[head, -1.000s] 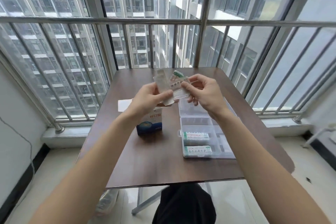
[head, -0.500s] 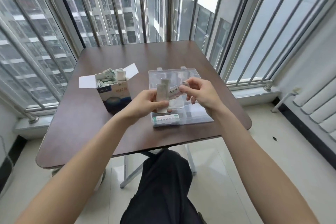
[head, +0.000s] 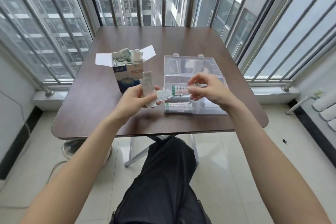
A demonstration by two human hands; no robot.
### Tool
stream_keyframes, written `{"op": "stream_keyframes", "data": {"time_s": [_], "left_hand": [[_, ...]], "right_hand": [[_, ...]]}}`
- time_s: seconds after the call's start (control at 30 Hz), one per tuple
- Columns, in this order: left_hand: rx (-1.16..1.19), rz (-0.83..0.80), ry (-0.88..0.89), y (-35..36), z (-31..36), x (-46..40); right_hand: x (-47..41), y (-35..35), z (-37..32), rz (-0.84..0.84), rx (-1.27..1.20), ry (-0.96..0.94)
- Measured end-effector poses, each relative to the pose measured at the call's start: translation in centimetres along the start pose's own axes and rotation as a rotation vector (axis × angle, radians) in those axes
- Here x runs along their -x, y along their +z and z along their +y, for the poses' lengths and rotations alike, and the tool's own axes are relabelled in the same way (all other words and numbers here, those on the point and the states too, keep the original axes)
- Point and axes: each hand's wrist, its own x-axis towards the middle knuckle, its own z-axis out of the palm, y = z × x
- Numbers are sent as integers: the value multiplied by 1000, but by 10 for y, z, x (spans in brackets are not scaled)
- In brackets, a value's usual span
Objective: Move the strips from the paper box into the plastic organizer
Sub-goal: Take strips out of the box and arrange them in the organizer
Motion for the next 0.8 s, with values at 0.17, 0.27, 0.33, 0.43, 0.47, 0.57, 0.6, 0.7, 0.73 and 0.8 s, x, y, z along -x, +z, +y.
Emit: {"op": "stream_keyframes", "data": {"time_s": [0.17, 0.27, 0.33, 0.43, 0.47, 0.57, 0.6, 0.7, 0.73, 0.8], "left_hand": [[8, 54, 27, -6, -5, 0], [20, 68, 29, -6, -6, -1], [18, 68, 33, -6, -7, -1], [37, 62, 30, -5, -6, -1], [51, 57, 29, -4, -5, -1], [113, 19, 15, -2, -1, -1], [130, 3, 10, -1, -1, 0], [120, -34, 20, 3, 2, -1], [115, -43, 27, 5, 2, -3], [108, -57, 35, 10, 4, -6]], "right_hand": [[-3, 24, 3, 19, 424, -55], [1, 28, 0, 6, 565, -45], [3, 28, -4, -9, 674, -49], [6, 29, -8, -8, 898, -86], [6, 31, -8, 3, 968, -117], [6, 33, -7, 29, 1053, -186], [6, 33, -5, 25, 1062, -190], [8, 32, -1, 51, 1052, -218], [9, 31, 0, 99, 982, -229], [11, 31, -4, 195, 615, -209]]}}
